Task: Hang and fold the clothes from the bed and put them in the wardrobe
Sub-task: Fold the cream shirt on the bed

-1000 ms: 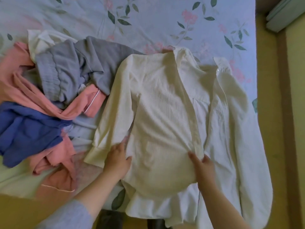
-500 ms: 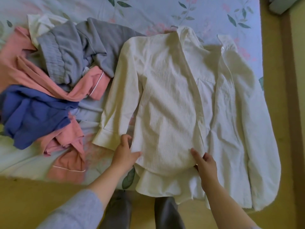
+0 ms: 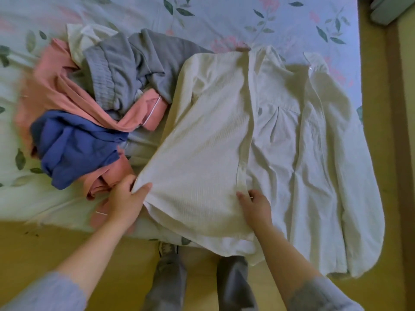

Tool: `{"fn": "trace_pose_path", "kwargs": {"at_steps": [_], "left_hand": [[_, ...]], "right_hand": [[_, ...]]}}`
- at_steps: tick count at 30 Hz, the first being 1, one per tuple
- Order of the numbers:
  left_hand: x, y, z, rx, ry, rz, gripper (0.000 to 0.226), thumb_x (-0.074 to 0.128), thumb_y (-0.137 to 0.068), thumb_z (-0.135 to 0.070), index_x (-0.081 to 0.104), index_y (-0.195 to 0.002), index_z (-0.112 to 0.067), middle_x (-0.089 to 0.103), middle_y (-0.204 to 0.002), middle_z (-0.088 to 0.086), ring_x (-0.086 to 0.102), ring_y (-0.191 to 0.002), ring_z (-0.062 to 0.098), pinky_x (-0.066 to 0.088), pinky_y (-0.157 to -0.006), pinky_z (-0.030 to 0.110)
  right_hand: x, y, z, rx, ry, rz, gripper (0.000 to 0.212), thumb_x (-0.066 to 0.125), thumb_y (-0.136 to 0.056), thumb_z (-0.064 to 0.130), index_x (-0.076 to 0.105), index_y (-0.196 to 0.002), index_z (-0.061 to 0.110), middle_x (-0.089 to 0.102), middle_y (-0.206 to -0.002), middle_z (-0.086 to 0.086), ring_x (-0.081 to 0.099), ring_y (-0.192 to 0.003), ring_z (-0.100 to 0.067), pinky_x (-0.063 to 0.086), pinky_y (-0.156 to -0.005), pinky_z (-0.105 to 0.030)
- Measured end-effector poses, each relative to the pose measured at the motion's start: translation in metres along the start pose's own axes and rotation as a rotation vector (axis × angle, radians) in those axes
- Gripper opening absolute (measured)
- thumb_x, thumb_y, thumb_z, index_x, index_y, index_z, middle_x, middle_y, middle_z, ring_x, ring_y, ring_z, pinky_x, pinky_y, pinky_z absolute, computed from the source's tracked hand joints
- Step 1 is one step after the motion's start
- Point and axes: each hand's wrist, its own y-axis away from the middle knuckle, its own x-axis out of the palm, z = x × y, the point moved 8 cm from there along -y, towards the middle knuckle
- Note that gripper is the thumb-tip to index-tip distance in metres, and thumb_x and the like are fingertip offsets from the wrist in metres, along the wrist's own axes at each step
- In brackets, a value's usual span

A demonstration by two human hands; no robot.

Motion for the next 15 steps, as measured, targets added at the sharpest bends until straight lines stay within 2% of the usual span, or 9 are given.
{"fn": "trace_pose_path", "kwargs": {"at_steps": [3,5,7,11,13,15], "left_hand": [[0.004,-0.008,0.017,-0.069,-0.154,-0.007,0.023,0.065,-0.090,-0.024,0.060,-0.094,-0.001,0.066,-0.092,0.015,0.060,-0.087,0.036,0.042,-0.072,0.040],[0.003,-0.012,0.030,-0.129,-0.178,-0.015,0.029,0.063,-0.091,-0.030,0.059,-0.095,-0.002,0.065,-0.095,0.016,0.060,-0.090,0.036,0.044,-0.074,0.040],[0.001,-0.015,0.039,-0.166,-0.138,-0.026,0.028,0.062,-0.092,-0.032,0.059,-0.096,-0.004,0.066,-0.096,0.016,0.062,-0.089,0.036,0.048,-0.077,0.042],[-0.014,-0.016,0.043,-0.128,0.006,-0.156,0.011,0.062,-0.092,-0.019,0.055,-0.094,-0.011,0.062,-0.090,0.009,0.059,-0.085,0.030,0.045,-0.076,0.039],[-0.019,-0.014,0.045,-0.095,0.032,-0.179,0.011,0.062,-0.092,-0.016,0.053,-0.097,-0.011,0.061,-0.091,0.008,0.056,-0.084,0.027,0.041,-0.073,0.035],[-0.021,-0.011,0.049,-0.096,-0.001,-0.184,0.015,0.063,-0.091,-0.016,0.055,-0.102,-0.009,0.062,-0.094,0.009,0.056,-0.083,0.024,0.039,-0.072,0.032]], "right_hand": [[0.011,0.001,-0.003,0.037,0.042,-0.003,0.020,0.053,-0.097,0.037,0.052,-0.088,0.019,0.057,-0.081,0.002,0.054,-0.067,-0.012,0.036,-0.051,-0.024],[0.025,0.003,-0.019,0.117,-0.043,0.089,0.025,0.057,-0.094,0.039,0.053,-0.104,0.017,0.061,-0.093,-0.001,0.060,-0.079,-0.016,0.048,-0.062,-0.028],[0.034,0.008,-0.039,0.179,-0.088,0.151,0.031,0.064,-0.091,0.037,0.055,-0.109,0.013,0.066,-0.097,-0.006,0.066,-0.081,-0.019,0.056,-0.075,-0.034],[0.057,0.027,-0.068,0.259,-0.201,0.270,0.027,0.071,-0.089,0.022,0.060,-0.107,0.004,0.072,-0.083,-0.010,0.068,-0.064,-0.016,0.058,-0.059,-0.024],[0.062,0.032,-0.073,0.229,-0.201,0.227,0.031,0.072,-0.088,0.026,0.061,-0.107,0.004,0.071,-0.085,-0.009,0.067,-0.069,-0.016,0.057,-0.064,-0.025],[0.065,0.036,-0.070,0.168,-0.088,0.173,0.037,0.073,-0.086,0.035,0.059,-0.109,0.010,0.068,-0.094,-0.004,0.066,-0.081,-0.015,0.056,-0.073,-0.030]]}}
